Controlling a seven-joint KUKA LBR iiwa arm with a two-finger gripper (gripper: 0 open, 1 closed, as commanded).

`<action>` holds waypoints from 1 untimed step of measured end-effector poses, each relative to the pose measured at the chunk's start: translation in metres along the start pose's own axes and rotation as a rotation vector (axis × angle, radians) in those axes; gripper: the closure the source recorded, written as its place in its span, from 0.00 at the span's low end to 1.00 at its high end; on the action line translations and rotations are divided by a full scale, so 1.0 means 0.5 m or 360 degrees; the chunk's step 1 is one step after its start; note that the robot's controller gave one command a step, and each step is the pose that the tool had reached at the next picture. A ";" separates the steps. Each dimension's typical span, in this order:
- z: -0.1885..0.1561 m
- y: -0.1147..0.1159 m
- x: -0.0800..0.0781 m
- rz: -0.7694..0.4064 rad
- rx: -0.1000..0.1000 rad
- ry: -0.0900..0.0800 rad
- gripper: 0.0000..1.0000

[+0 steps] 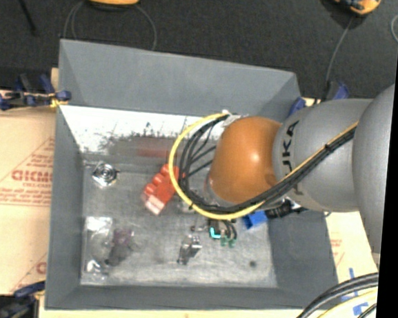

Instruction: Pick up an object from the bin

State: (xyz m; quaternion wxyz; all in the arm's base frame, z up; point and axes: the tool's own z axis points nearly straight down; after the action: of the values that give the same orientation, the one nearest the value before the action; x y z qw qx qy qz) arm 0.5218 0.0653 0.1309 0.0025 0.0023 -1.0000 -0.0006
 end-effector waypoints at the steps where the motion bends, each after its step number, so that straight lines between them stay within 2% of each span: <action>1: 0.047 0.078 -0.115 -0.0058 -0.0001 -0.0025 0.00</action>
Offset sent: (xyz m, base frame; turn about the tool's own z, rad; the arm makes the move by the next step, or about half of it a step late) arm 0.0530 0.0384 -0.0254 -0.0307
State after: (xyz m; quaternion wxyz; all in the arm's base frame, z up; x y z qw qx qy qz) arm 0.5793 0.1046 0.1070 -0.0055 0.0206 -0.9998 -0.0009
